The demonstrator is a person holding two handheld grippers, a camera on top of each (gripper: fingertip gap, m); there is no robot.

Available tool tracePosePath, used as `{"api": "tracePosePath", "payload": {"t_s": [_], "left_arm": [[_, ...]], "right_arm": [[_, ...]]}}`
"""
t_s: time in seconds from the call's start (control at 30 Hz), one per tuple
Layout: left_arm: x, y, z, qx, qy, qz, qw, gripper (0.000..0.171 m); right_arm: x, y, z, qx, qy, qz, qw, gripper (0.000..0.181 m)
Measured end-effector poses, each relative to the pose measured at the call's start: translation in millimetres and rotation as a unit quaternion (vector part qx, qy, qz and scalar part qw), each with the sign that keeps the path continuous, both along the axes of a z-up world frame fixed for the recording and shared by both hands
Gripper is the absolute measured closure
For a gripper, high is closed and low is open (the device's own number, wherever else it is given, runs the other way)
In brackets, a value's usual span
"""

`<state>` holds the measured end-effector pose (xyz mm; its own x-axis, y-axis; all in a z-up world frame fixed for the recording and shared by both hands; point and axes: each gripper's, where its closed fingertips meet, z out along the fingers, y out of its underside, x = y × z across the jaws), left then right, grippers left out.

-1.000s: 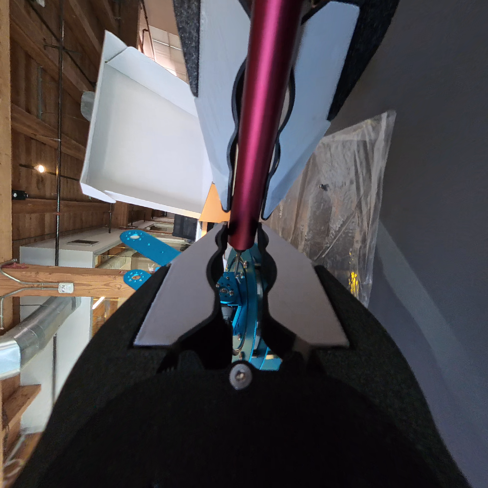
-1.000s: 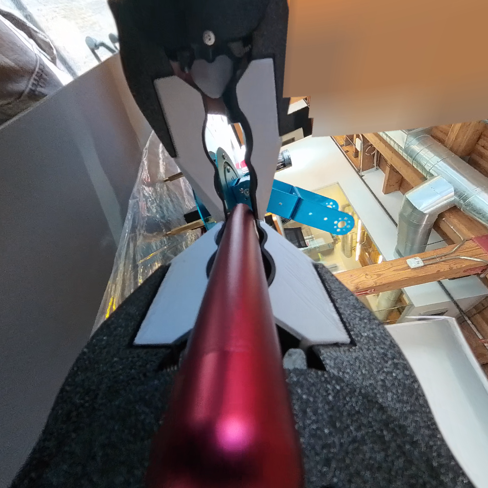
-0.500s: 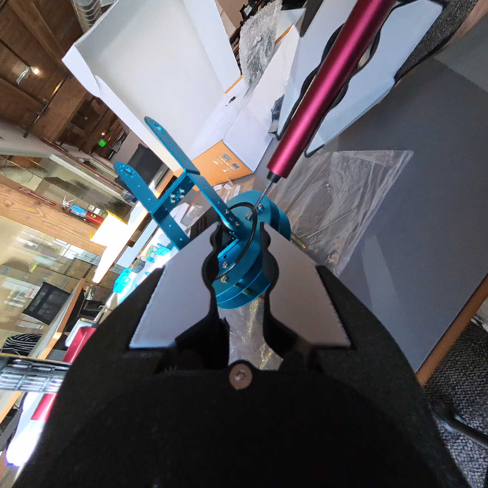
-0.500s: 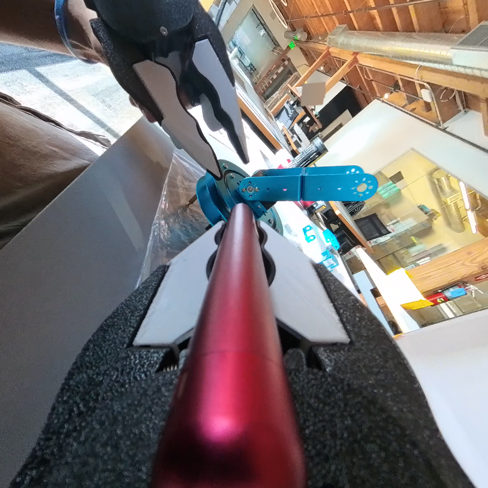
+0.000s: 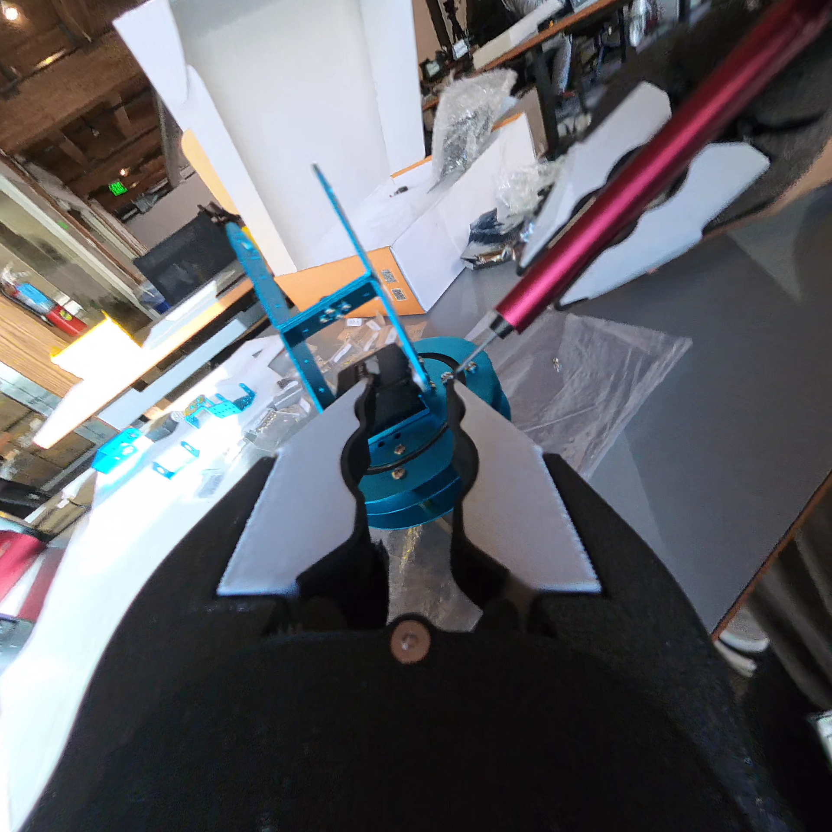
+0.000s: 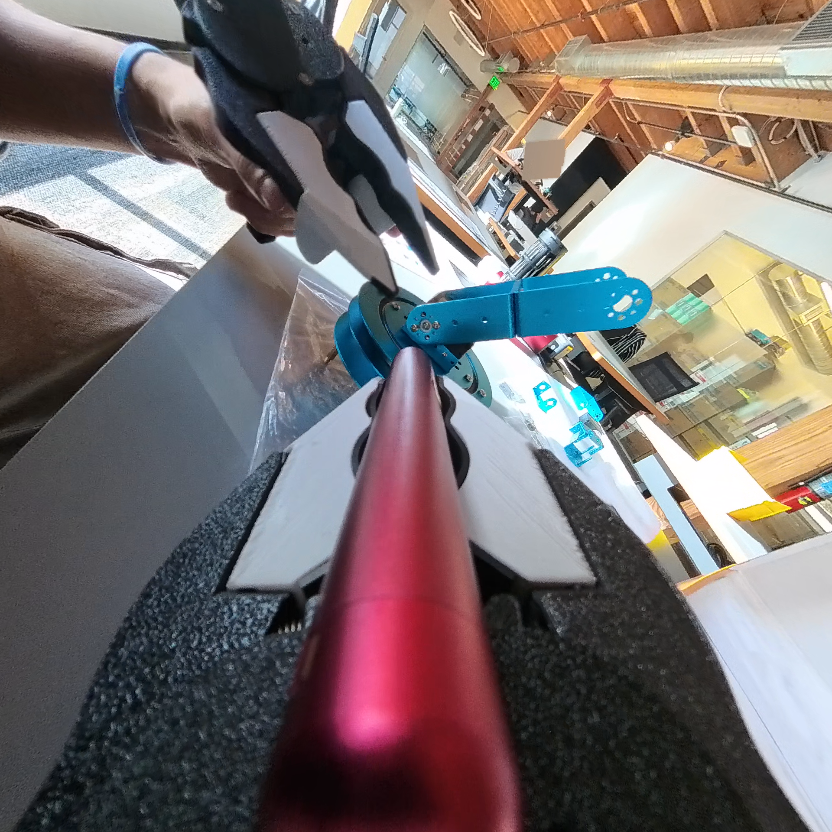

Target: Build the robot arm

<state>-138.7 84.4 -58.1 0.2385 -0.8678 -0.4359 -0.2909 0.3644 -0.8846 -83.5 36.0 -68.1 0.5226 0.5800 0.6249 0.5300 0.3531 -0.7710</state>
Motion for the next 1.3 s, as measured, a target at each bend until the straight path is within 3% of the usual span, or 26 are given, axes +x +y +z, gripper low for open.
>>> {"api": "tracePosePath", "payload": {"t_s": [0.17, 0.37, 0.6, 0.83, 1.0, 1.3], "left_arm": [[-2.4, 16.7, 6.8, -0.098, -0.042, 0.005, 0.994, 0.128], [4.2, 20.0, 1.2, -0.147, -0.047, 0.000, 0.988, 0.112], [4.5, 24.2, 1.3, -0.163, -0.055, 0.009, 0.985, 0.117], [1.5, 29.8, 4.5, -0.168, -0.067, 0.028, 0.983, 0.109], [-0.9, 20.7, 2.4, -0.125, -0.046, 0.031, 0.991, 0.111], [0.6, 18.4, 3.9, -0.122, -0.048, 0.025, 0.991, 0.114]], "right_arm": [[-0.3, -1.7, 1.3, 0.016, -0.007, -0.004, 1.000, 0.160], [0.5, -2.7, 2.4, 0.036, -0.012, -0.012, 0.999, 0.159], [-3.9, -3.3, 6.7, 0.062, -0.012, -0.013, 0.998, 0.159], [-6.8, -0.7, 3.8, 0.066, -0.020, -0.017, 0.997, 0.159], [-3.1, -1.8, 0.1, 0.023, -0.006, -0.014, 1.000, 0.159], [6.8, -6.1, 0.8, -0.029, 0.023, -0.026, 0.999, 0.160]]}}
